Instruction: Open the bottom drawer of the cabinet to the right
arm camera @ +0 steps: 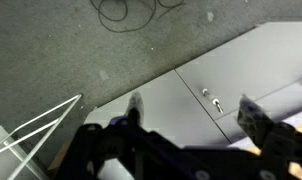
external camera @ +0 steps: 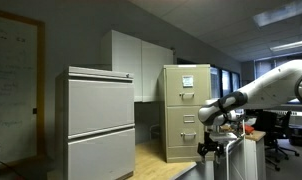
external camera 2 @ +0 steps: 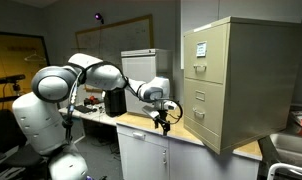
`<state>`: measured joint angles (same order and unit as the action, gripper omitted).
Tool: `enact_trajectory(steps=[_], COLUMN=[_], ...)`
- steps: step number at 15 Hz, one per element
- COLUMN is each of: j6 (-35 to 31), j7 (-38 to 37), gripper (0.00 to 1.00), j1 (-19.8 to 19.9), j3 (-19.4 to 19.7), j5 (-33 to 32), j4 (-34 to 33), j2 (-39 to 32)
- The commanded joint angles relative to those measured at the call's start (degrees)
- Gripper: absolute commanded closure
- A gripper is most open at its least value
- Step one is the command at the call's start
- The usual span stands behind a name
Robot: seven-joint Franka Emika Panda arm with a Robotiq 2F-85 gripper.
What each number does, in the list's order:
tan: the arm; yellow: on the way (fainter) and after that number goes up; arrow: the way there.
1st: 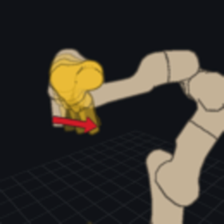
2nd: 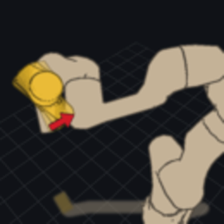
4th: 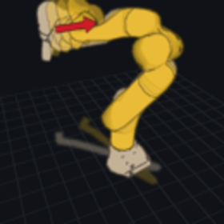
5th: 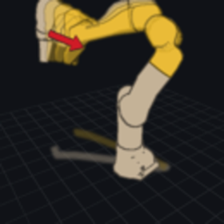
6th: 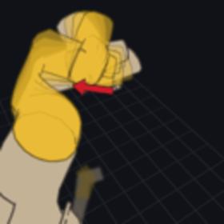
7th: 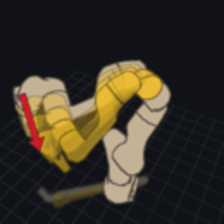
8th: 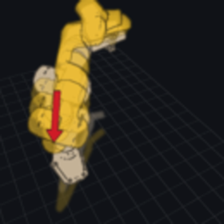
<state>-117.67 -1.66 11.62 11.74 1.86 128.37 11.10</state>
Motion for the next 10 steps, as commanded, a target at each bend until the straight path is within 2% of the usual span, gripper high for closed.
enact_trajectory(steps=[1, 5, 10], j6=[0.81, 0.62, 1.72], j7=[1.59, 2.17, 2.01], gripper=[0.0, 0.0, 0.0], j1=[0.13, 1.41, 5.93], j3=[2.97, 5.52, 6.62], j5=[11.56, 26.53, 43.08], j4=[-8.63, -16.9, -27.31], j2=[-5.22, -11.17, -20.52])
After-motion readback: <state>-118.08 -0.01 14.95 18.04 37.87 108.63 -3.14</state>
